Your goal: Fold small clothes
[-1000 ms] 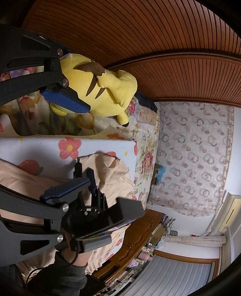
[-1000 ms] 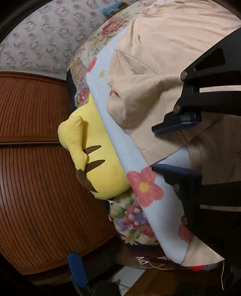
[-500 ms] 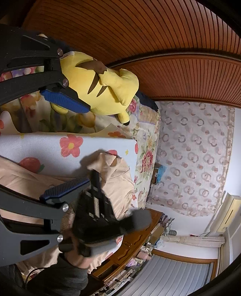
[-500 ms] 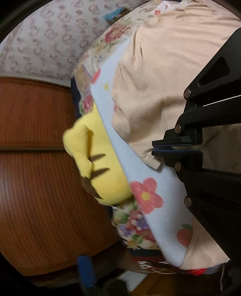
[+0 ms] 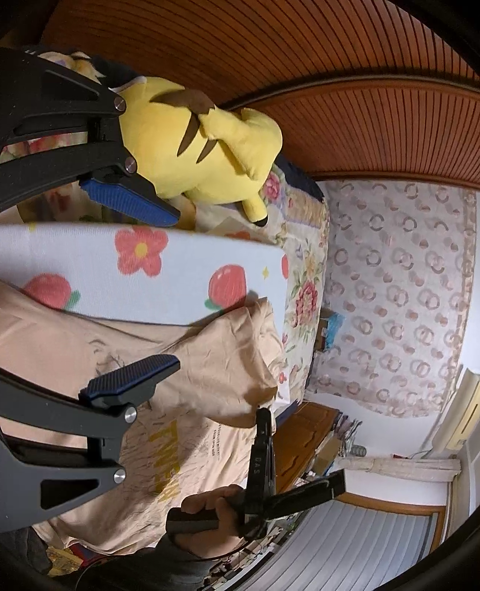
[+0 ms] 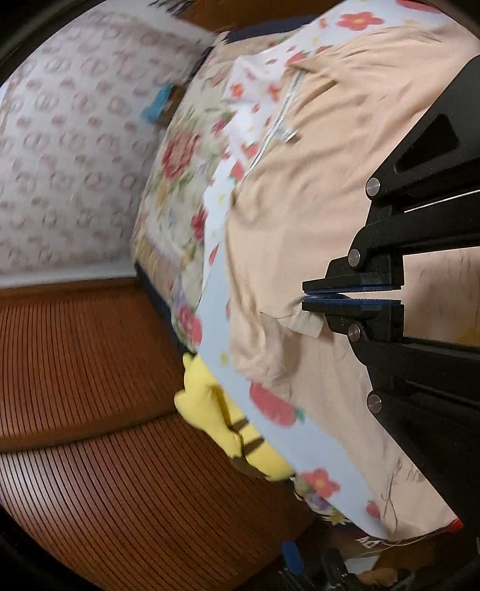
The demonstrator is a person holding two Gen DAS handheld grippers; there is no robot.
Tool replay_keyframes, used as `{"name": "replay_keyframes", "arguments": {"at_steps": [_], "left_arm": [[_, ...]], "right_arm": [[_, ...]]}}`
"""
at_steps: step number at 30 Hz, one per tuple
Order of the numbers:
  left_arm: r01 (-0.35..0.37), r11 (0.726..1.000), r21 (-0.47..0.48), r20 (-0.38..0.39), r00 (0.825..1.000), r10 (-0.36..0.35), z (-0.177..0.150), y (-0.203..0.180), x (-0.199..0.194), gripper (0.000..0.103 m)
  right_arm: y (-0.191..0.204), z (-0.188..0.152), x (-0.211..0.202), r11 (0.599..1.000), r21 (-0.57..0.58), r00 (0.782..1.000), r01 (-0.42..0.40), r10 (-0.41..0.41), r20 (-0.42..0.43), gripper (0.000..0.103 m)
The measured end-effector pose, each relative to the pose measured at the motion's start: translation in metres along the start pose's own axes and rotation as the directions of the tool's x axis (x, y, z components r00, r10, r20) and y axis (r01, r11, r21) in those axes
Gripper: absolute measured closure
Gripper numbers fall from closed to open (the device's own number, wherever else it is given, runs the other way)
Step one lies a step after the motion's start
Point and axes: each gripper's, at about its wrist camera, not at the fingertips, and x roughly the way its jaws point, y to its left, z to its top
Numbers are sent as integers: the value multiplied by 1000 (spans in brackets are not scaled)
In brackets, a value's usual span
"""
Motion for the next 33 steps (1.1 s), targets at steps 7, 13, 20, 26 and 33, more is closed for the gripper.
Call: {"name": "replay_keyframes", "arguments": {"at_steps": [7,13,20,26,33], "left_arm": [[17,1000,16,-31,999,-17,1,-13,14,30],[27,999,25,-53,998,-26,-2,-17,28,30],[46,997,56,-85,996,-41,14,-18,59,30],[98,994,52,-94,991,-93,44,-13,94,36],[103,994,45,-152,984,-95,73,-16,143,47]], "right_arm": [[-10,-10,-5,997,59,999,54,-55,2,76],[-7,-11,-9,998,59,999,34,-34,1,64],[-19,-26,-16,998,29,999,49,-49,-8,57],[-43,-47,-16,991,10,990,135,-134,-53,42],[-70,-67,-20,985,31,982,169,-166,-92,42]]}}
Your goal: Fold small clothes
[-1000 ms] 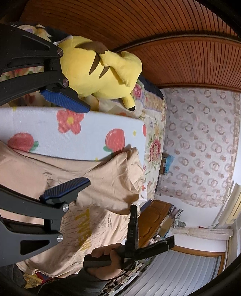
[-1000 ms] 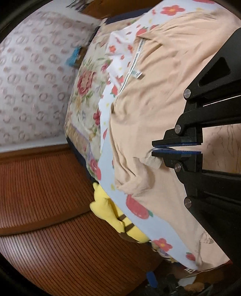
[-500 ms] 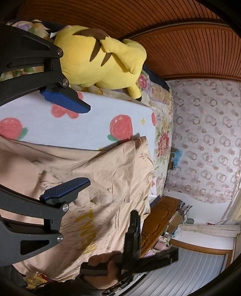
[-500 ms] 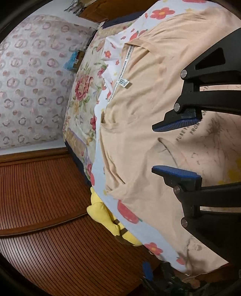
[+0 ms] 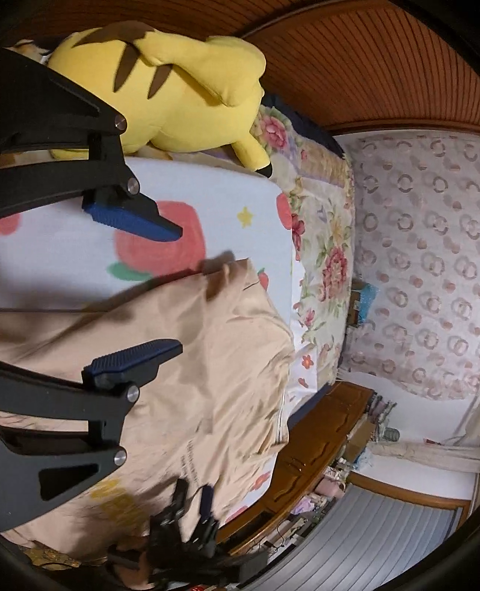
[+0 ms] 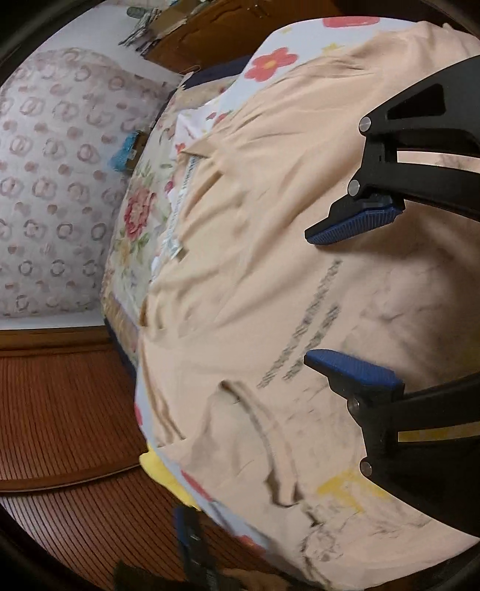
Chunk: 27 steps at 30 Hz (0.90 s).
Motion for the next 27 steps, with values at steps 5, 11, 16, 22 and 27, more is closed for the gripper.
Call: {"name": "replay_keyframes", "arguments": {"at_steps": [5,11,16,22,27], "left_arm": [[4,1000,-25,-37,999,-5,17,2,31,47],[11,998,-58,-65,998,-14,32,8,54,57],[2,999,-46,-125,992,-8,39,7,70,60],[-11,1000,-26,-146,989,7,45,5,79,96],[-49,999,21,-67,996,50,64,1,65,97]], "right_arm": [[0,-10,-4,1000,-14,1000,-2,2,3,42],[1,-18,-5,1000,-19,1000,-1,1,23,41],[3,-21,-5,1000,-19,1000,2,-1,25,41],[3,-21,-4,1000,-22,1000,2,-2,26,40],[3,-21,-4,1000,-22,1000,3,-2,26,40]]}}
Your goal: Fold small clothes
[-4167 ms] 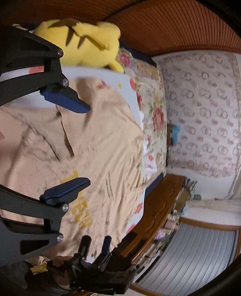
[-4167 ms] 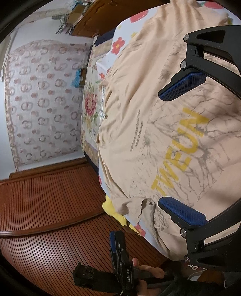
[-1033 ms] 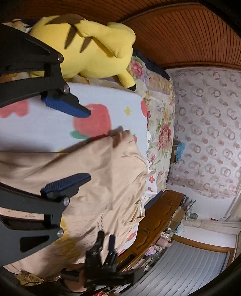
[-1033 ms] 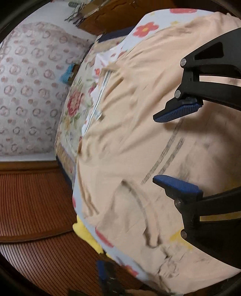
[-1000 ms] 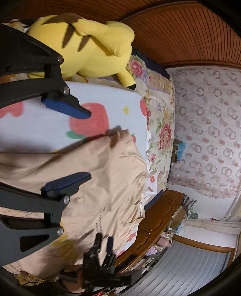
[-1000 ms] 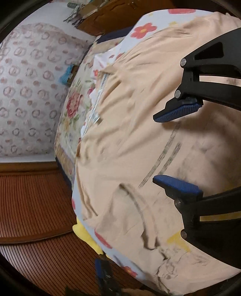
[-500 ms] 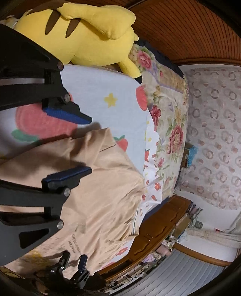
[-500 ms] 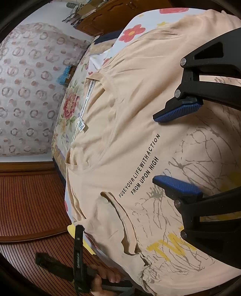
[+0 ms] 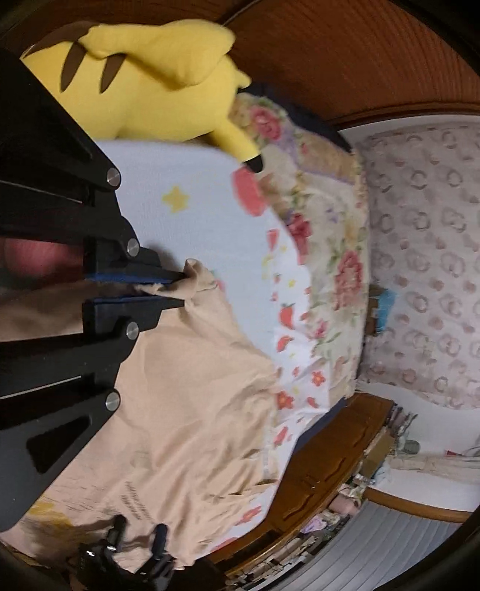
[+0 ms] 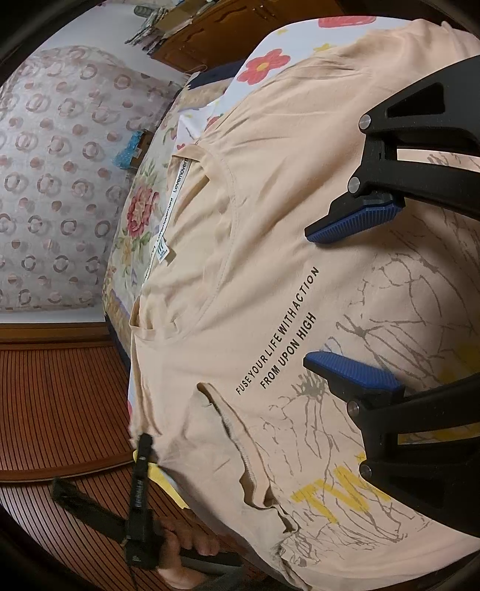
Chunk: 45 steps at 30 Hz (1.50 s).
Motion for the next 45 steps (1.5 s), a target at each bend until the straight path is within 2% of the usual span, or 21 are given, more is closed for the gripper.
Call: {"name": "replay_keyframes", "arguments": {"at_steps": [7,10,14,16,17,21,23,31,37,42,45], "left_arm": [[-64,997,52,31,998,63,24,4,-5,97],[-77,995,69,23,997,76,22,4,-5,89],[-40,997,62,31,999,39,15,4,-15,56],[-21,997,69,43,999,18,8,-1,-25,50],[-20,997,73,42,999,17,5,-4,-29,42],[34,994,102,71,997,-41,-16,-20,-53,35],[56,992,112,76,995,-65,-24,-28,-61,26],[77,983,168,77,993,-91,-66,-72,-80,25],[55,965,256,49,996,-70,-92,-108,-77,25],[102,955,280,13,994,-110,-104,-132,-71,25],[110,951,289,1,993,-115,-108,-144,-66,25]], "right_arm": [[0,0,0,1000,-1,1000,0,0,1,40],[-1,0,0,1000,-1,1000,0,0,1,40],[-1,0,0,1000,-1,1000,0,0,1,40],[0,0,0,1000,-1,1000,0,0,2,40],[-1,0,0,1000,-1,1000,0,0,2,40],[0,0,0,1000,-1,1000,0,0,3,40],[0,0,0,1000,-1,1000,0,0,3,40],[0,1,0,1000,-3,1000,5,-5,6,39],[-5,-4,-7,1000,7,1000,-5,5,9,39],[-26,-21,-45,999,50,998,-4,1,69,39],[-40,-36,-68,998,56,995,34,-39,88,39]]}}
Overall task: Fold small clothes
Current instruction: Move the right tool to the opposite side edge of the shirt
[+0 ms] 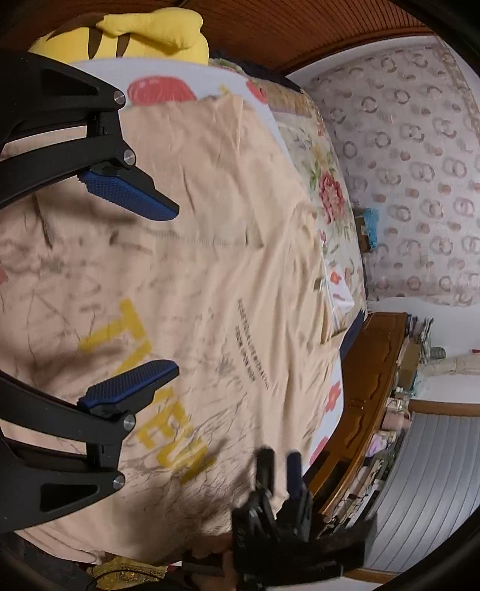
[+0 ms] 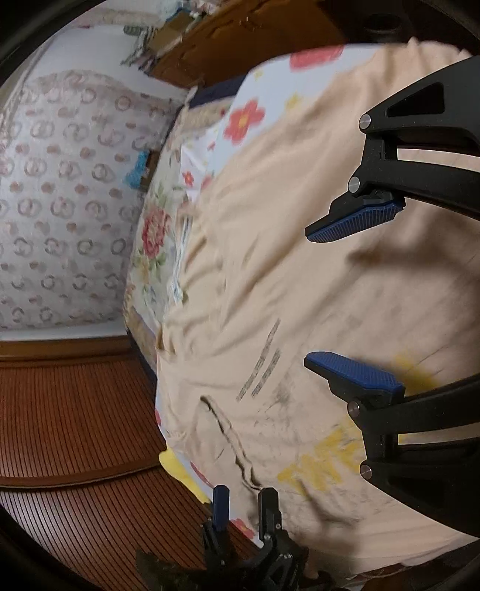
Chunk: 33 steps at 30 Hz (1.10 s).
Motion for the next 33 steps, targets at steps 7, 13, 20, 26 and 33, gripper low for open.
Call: {"name": "replay_keyframes", "arguments": {"at_steps": [7,13,20,26,33], "left_arm": [[-3,1000,26,-34,999,4,-4,-17,11,25],[-14,999,37,-61,998,16,-6,-23,19,25],[-10,999,44,-72,997,13,-10,-27,26,24],[-5,1000,19,-76,997,6,-11,-25,29,18],[-5,1000,19,-76,997,7,-11,-26,30,17]], "right_arm": [[-53,-43,-49,991,62,993,117,-118,13,39],[-101,-79,-75,965,167,979,203,-203,-14,39],[-131,-105,-86,929,262,965,262,-256,-60,39],[-141,-108,-68,914,311,965,261,-239,-106,40],[-153,-101,-71,916,313,967,250,-222,-121,50]]}}
